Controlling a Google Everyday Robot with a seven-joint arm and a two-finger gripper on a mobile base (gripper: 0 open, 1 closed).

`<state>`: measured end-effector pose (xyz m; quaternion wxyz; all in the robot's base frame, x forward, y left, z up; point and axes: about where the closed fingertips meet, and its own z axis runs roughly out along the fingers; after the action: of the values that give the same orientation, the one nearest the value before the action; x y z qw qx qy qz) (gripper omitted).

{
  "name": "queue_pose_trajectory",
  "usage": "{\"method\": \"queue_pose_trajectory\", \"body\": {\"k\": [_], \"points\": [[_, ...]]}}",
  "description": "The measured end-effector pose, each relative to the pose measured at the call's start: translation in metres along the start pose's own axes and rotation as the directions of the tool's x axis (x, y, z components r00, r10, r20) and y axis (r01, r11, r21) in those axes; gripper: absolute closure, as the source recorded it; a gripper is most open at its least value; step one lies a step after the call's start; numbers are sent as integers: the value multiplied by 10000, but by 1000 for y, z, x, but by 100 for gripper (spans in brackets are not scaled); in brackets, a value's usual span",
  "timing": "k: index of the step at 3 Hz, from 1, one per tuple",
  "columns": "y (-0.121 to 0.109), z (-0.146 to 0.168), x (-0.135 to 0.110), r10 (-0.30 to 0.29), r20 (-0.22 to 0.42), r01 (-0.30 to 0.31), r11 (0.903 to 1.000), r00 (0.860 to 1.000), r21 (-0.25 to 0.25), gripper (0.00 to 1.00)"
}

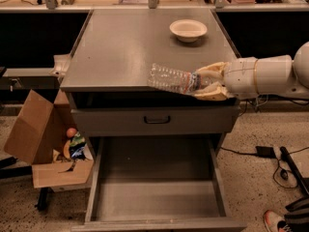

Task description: Pick water bottle from middle drawer and place on counter

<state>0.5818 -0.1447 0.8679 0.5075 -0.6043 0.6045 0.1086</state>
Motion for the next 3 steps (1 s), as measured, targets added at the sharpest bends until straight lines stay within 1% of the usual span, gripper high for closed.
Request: {"method": "queue_pose_trajectory", "body": {"k": [1, 2, 3], "points": [[-40, 6, 11, 879, -26, -876, 9947, 9961, 539, 100], [-87, 3, 24, 2026, -301, -1979, 9733, 9788, 1167, 100], [-118, 3, 39, 3036, -929, -2882, 9458, 9482, 1495, 100]]}}
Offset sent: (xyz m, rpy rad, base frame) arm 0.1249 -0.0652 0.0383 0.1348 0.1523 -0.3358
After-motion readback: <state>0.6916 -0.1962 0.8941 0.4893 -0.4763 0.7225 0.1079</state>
